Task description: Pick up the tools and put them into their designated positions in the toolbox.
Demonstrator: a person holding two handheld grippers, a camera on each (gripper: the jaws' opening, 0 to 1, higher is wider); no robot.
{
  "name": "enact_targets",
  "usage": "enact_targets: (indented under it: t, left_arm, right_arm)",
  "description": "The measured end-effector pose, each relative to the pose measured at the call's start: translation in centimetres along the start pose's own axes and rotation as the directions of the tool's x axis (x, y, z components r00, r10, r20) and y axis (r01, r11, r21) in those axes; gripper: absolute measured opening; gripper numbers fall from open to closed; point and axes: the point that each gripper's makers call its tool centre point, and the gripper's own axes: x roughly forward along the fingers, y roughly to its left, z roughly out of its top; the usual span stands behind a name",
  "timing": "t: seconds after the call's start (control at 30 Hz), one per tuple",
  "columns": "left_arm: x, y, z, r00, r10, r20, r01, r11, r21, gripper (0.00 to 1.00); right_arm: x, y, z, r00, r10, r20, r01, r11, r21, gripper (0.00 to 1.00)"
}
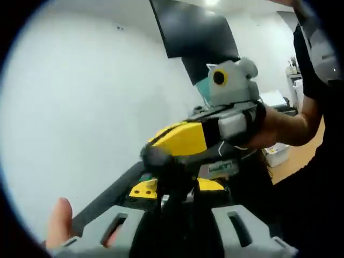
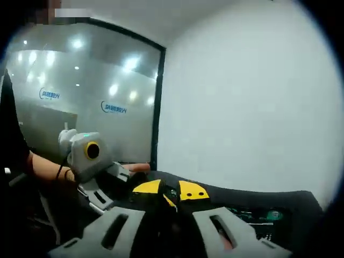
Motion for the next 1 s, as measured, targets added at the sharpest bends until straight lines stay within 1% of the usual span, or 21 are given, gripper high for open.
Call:
enact_targets:
  t: [0.07, 0.1, 0.13, 0.17, 0.2, 0.23, 0.27, 0.37, 0.47, 0.6, 0.63, 0.67, 0.7, 0.73, 0.77, 0.8, 0.83, 0.87, 0.9, 0.97, 1.0]
  left_arm:
    - [-1.5, 0.2, -2.9, 0.997, 0.022, -0.080, -0.022, 1.000, -0.005, 0.25]
    - [-2.4, 0.2, -4.0, 0.993, 0.032, -0.113, -0.031, 0.999, 0.010, 0.28]
    - [-3.6, 0.7, -5.6, 0.985, 0.074, -0.154, -0.078, 0.997, -0.015, 0.30]
    - [-4.3, 1.2, -6.2, 0.981, 0.097, -0.165, -0.099, 0.995, -0.004, 0.33]
    - [-5.3, 0.5, -7.4, 0.977, 0.068, -0.202, -0.072, 0.997, -0.011, 0.35]
    - [-5.9, 0.6, -7.9, 0.973, 0.076, -0.217, -0.082, 0.997, -0.016, 0.36]
    - [-6.8, 0.8, -8.0, 0.971, 0.088, -0.223, -0.096, 0.995, -0.027, 0.37]
    - [-9.2, 1.1, -8.3, 0.968, 0.102, -0.228, -0.120, 0.991, -0.067, 0.37]
    - [-9.9, 1.4, -8.5, 0.961, 0.096, -0.260, -0.128, 0.986, -0.110, 0.37]
    - [-8.1, 1.7, -7.3, 0.966, 0.055, -0.251, -0.103, 0.978, -0.181, 0.38]
    - [-7.6, 1.4, -7.5, 0.962, 0.030, -0.272, -0.076, 0.984, -0.160, 0.38]
    - [-6.8, 1.4, -7.5, 0.956, 0.008, -0.292, -0.038, 0.994, -0.098, 0.40]
    - [-6.2, 1.4, -7.5, 0.955, -0.015, -0.298, -0.005, 0.998, -0.064, 0.44]
    - [-5.3, 1.1, -7.4, 0.951, -0.068, -0.302, 0.047, 0.996, -0.078, 0.46]
    - [-4.8, 0.9, -7.6, 0.940, -0.106, -0.324, 0.079, 0.992, -0.095, 0.46]
    - [-4.3, 0.7, -7.8, 0.922, -0.162, -0.352, 0.137, 0.986, -0.095, 0.46]
    - [-3.8, 0.2, -7.7, 0.913, -0.213, -0.347, 0.194, 0.977, -0.090, 0.45]
    - [-3.5, 0.0, -8.0, 0.897, -0.244, -0.369, 0.231, 0.970, -0.079, 0.46]
    - [-3.3, 0.3, -8.5, 0.878, -0.252, -0.406, 0.246, 0.967, -0.069, 0.46]
    - [-2.4, 1.3, -9.2, 0.851, -0.231, -0.472, 0.226, 0.972, -0.068, 0.45]
    - [-2.0, 1.5, -9.2, 0.849, -0.231, -0.475, 0.226, 0.972, -0.069, 0.43]
  right_arm:
    - [0.9, 0.6, -2.7, 0.996, 0.018, -0.087, -0.026, 0.995, -0.096, 0.08]
    - [1.0, 0.6, -3.3, 0.995, 0.026, -0.092, -0.032, 0.997, -0.073, 0.08]
    - [1.1, 0.5, -3.6, 0.996, 0.029, -0.088, -0.033, 0.998, -0.049, 0.08]
    - [1.2, 0.4, -4.1, 0.996, 0.044, -0.075, -0.040, 0.998, 0.047, 0.08]
    - [1.3, 0.3, -4.7, 0.995, 0.064, -0.074, -0.053, 0.988, 0.143, 0.08]
    - [1.2, 0.1, -5.2, 0.993, 0.071, -0.092, -0.055, 0.983, 0.174, 0.08]
    - [1.1, -0.5, -5.4, 0.993, 0.055, -0.101, -0.038, 0.985, 0.167, 0.08]
    - [-1.0, -4.0, -4.5, 0.995, -0.071, -0.068, 0.075, 0.995, 0.065, 0.08]
    - [-3.7, -7.5, -4.5, 0.985, -0.163, -0.049, 0.166, 0.984, 0.058, 0.09]
    - [-7.8, -12.3, -5.3, 0.949, -0.313, -0.033, 0.315, 0.946, 0.077, 0.09]
    - [-8.5, -12.8, -5.1, 0.945, -0.327, -0.018, 0.327, 0.944, 0.042, 0.09]
    - [-9.6, -13.5, -5.2, 0.936, -0.351, -0.009, 0.351, 0.936, -0.010, 0.09]
    - [-10.2, -13.8, -5.2, 0.932, -0.361, -0.003, 0.361, 0.932, -0.039, 0.08]
    - [-10.8, -14.3, -5.5, 0.928, -0.372, 0.004, 0.372, 0.926, -0.069, 0.08]
    - [-11.2, -14.5, -5.9, 0.926, -0.378, -0.001, 0.377, 0.924, -0.071, 0.08]
    - [-11.8, -15.1, -6.3, 0.916, -0.401, -0.002, 0.399, 0.913, -0.082, 0.08]
    - [-12.2, -15.4, -6.5, 0.906, -0.422, 0.003, 0.420, 0.902, -0.096, 0.08]
    - [-12.6, -15.7, -6.6, 0.899, -0.438, 0.013, 0.436, 0.893, -0.108, 0.08]
    - [-12.9, -15.9, -7.0, 0.893, -0.450, 0.019, 0.450, 0.888, -0.100, 0.08]
    - [-13.6, -16.3, -7.7, 0.877, -0.480, 0.020, 0.480, 0.871, -0.108, 0.08]
    - [-13.6, -16.3, -7.7, 0.874, -0.485, 0.023, 0.485, 0.867, -0.118, 0.08]
